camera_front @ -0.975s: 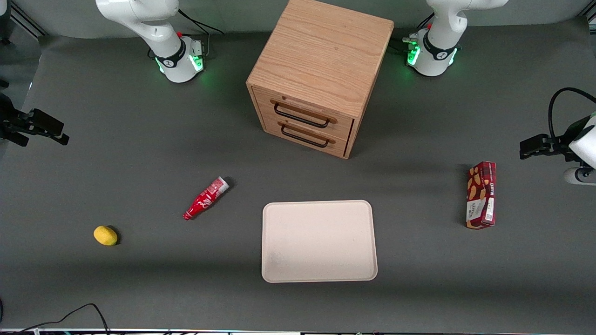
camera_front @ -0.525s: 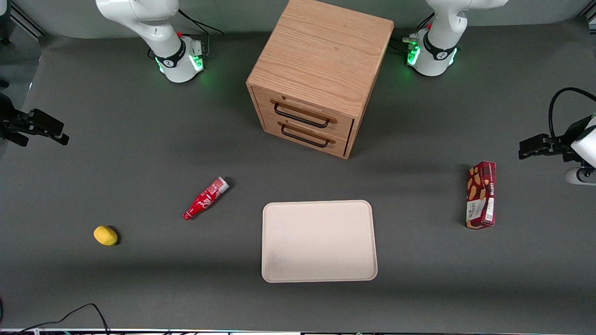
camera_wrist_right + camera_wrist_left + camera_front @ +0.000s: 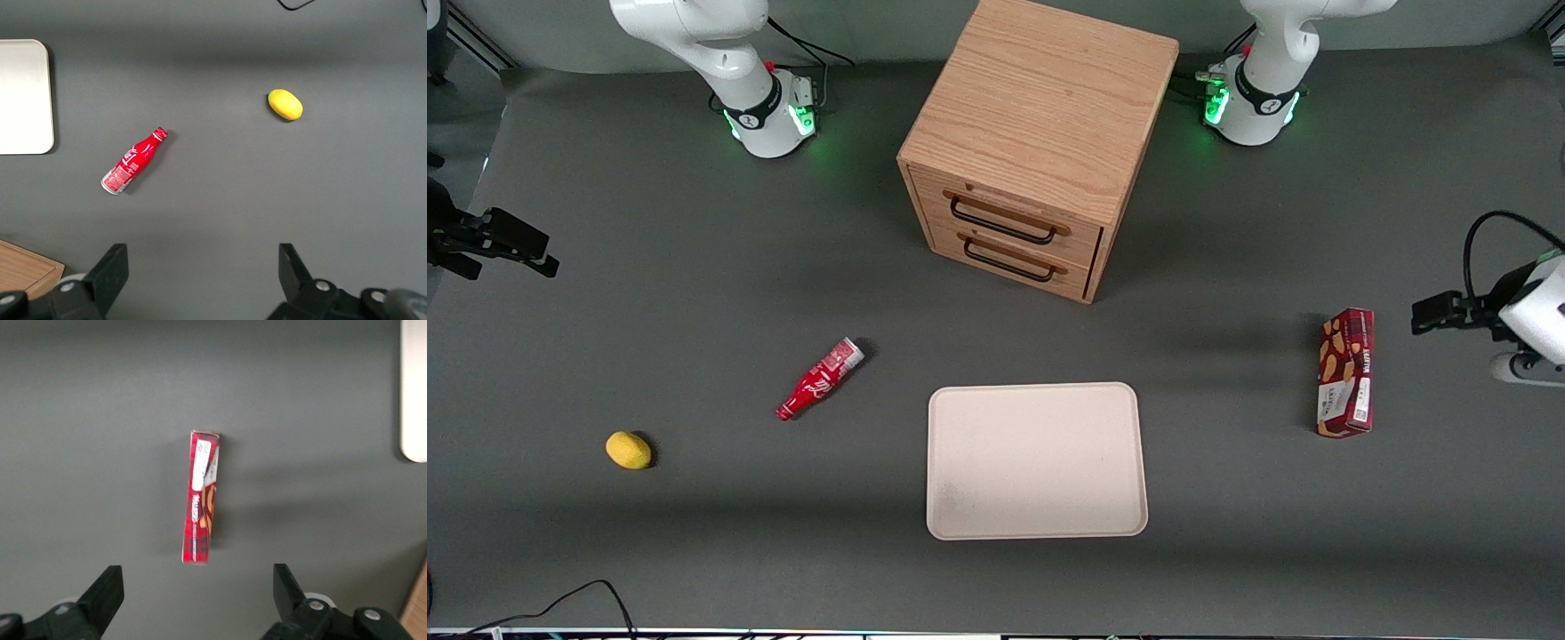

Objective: Place red cookie box on tray
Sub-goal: 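Lower the open left gripper around the upright red cookie box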

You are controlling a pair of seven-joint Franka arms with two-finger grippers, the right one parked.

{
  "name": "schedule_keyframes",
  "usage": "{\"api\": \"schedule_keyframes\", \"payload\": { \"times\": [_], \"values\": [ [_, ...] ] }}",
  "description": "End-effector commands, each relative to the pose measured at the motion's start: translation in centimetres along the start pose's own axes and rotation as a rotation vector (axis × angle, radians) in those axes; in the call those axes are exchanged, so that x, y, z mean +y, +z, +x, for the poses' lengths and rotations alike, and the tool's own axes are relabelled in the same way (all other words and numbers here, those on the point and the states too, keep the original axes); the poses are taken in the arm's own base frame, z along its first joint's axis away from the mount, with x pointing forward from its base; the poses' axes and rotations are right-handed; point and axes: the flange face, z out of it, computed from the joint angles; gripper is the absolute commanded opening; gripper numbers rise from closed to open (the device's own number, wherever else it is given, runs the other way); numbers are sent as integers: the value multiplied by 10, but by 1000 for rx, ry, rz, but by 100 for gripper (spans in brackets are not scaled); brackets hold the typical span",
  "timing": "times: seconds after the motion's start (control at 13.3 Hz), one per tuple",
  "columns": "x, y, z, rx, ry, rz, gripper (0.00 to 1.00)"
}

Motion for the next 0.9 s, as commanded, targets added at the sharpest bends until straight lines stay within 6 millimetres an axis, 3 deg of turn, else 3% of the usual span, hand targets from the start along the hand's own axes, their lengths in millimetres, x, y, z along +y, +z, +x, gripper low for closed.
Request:
{"api": "schedule_keyframes", "payload": {
  "times": [0.0, 0.38, 0.82],
  "values": [
    [-10, 60, -3, 46, 23, -3, 100],
    [-7, 164, -3, 101, 41, 15, 100],
    [-15, 232, -14, 124, 56, -21, 100]
  ]
}}
